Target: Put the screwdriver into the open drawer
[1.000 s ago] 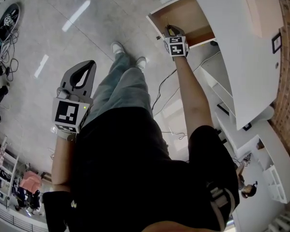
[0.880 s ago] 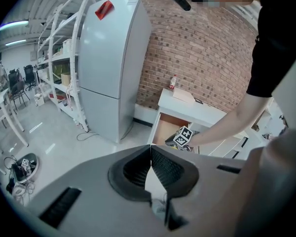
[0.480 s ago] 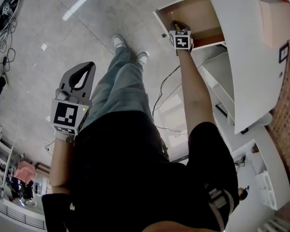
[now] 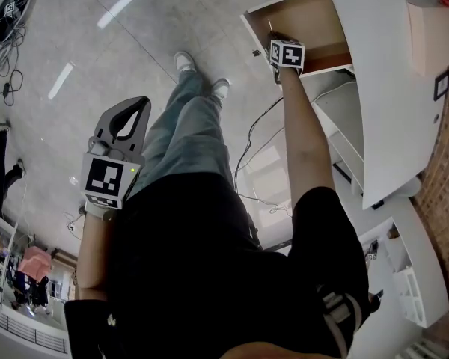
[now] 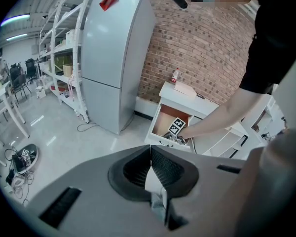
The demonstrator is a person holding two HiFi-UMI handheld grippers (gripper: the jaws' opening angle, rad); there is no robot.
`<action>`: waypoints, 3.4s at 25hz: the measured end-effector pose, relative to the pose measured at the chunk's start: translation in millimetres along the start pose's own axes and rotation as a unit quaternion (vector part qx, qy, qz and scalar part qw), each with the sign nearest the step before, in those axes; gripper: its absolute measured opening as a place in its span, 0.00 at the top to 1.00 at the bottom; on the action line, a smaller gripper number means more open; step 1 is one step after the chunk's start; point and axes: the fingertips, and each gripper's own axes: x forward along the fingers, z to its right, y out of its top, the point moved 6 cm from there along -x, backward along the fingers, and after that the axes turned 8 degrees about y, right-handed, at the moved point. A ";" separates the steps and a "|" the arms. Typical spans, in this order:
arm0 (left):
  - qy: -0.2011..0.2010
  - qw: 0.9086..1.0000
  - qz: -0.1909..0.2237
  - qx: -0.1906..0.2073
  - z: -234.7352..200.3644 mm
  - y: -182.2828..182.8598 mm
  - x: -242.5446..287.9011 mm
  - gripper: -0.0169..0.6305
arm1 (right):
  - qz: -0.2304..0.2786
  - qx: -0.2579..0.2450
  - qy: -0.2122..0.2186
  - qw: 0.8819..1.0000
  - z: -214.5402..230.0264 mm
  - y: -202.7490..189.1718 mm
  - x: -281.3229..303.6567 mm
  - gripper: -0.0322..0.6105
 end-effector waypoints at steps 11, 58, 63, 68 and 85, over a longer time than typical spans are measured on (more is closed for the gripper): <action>0.001 1.000 0.003 0.004 3.1 -11.3 -7.6 0.97 | -0.010 -0.005 -0.017 1.000 0.7 -3.6 -1.0 0.81; 0.085 0.968 0.229 -0.055 22.1 102.5 -154.7 0.97 | 0.314 -0.188 0.126 0.922 -276.5 103.1 -424.2 0.93; 0.079 0.961 0.259 -0.053 27.6 120.5 -175.8 0.97 | 0.349 -0.196 0.137 0.906 -295.6 108.8 -469.1 0.93; 0.082 0.955 0.280 -0.052 38.1 136.9 -192.6 0.97 | 0.371 -0.224 0.141 0.890 -305.7 115.1 -499.6 0.93; 0.093 0.933 0.343 -0.066 53.0 156.9 -233.2 0.97 | 0.392 -0.259 0.155 0.869 -317.4 117.6 -526.4 0.93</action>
